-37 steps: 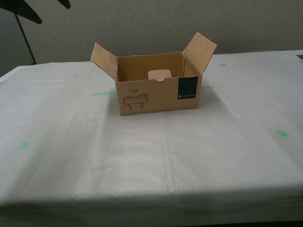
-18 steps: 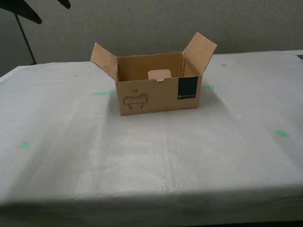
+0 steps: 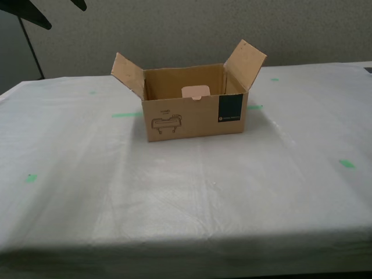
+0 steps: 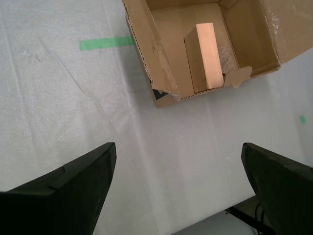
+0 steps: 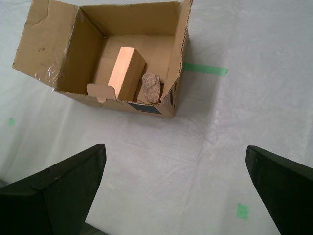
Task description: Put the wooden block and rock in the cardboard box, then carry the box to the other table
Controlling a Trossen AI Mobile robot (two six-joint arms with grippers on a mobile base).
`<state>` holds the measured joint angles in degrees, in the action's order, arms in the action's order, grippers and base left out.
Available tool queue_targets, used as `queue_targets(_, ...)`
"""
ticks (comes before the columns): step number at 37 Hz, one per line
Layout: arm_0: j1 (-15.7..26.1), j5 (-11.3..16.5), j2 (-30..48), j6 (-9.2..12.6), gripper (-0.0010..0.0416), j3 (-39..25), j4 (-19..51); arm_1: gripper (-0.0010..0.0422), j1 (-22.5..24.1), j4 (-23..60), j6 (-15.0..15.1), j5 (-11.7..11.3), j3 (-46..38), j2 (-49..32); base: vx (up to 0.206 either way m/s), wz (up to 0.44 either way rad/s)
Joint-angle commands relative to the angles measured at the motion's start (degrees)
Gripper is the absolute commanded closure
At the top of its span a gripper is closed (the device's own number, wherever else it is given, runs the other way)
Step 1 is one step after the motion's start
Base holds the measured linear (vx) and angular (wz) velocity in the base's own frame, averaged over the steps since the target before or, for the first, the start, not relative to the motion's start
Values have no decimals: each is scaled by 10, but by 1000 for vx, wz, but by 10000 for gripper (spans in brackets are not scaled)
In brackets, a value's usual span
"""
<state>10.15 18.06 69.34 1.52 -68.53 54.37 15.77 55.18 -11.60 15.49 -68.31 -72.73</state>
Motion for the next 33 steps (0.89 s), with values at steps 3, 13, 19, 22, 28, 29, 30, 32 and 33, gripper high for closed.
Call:
queue_targets(3, 0, -2, 0, -1, 7, 0, -1, 62, 0, 0, 0, 0, 0, 0, 0, 0)
queue_targets(13, 0, -2, 0, -1, 7, 0, -1, 62, 0, 0, 0, 0, 0, 0, 0, 0)
queue_targets(19, 0, -2, 0, -1, 7, 0, -1, 62, 0, 0, 0, 0, 0, 0, 0, 0)
queue_targets(22, 0, -1, 0, -1, 7, 0, -1, 62, 0, 0, 0, 0, 0, 0, 0, 0)
queue_targets(28, 0, -2, 0, -1, 7, 0, -1, 62, 0, 0, 0, 0, 0, 0, 0, 0)
queue_targets(29, 0, -2, 0, -1, 7, 0, -1, 62, 0, 0, 0, 0, 0, 0, 0, 0)
queue_targets(30, 0, -2, 0, -1, 7, 0, -1, 62, 0, 0, 0, 0, 0, 0, 0, 0)
queue_targets(32, 0, -2, 0, -1, 7, 0, -1, 62, 0, 0, 0, 0, 0, 0, 0, 0)
queue_targets(33, 0, -2, 0, -1, 7, 0, -1, 62, 0, 0, 0, 0, 0, 0, 0, 0)
